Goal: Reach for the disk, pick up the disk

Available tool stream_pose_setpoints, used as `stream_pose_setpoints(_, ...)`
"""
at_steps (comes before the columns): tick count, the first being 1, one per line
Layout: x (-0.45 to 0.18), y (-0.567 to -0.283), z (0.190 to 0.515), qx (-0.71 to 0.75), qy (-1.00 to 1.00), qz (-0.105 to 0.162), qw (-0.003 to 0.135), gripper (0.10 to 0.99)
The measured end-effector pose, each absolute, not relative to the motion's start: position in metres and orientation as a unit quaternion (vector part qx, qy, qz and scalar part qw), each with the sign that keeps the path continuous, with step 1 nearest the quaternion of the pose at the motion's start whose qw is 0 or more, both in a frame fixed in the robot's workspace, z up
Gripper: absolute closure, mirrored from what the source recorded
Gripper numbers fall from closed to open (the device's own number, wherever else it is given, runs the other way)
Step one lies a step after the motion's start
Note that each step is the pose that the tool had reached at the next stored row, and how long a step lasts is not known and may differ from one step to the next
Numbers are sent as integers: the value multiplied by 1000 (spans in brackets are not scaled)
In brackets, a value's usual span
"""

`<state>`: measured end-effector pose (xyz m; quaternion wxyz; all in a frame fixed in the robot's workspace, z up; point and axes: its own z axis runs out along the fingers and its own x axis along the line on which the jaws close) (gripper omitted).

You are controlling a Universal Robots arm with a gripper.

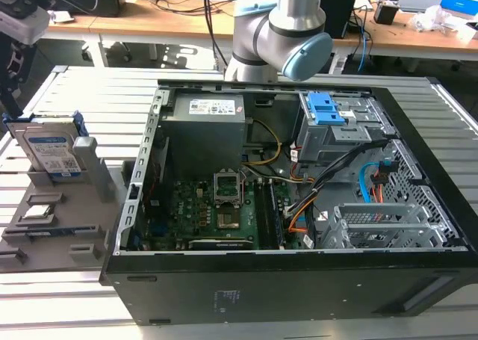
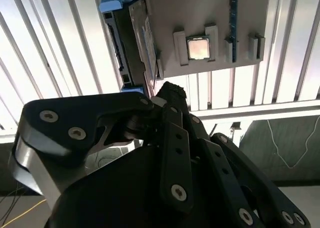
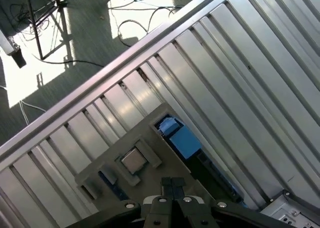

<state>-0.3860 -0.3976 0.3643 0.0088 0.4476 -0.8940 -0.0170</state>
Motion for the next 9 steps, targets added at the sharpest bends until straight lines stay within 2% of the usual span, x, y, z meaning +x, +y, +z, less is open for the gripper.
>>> stream_pose_setpoints(9, -386, -398, 364, 492, -870, -17, 10, 980)
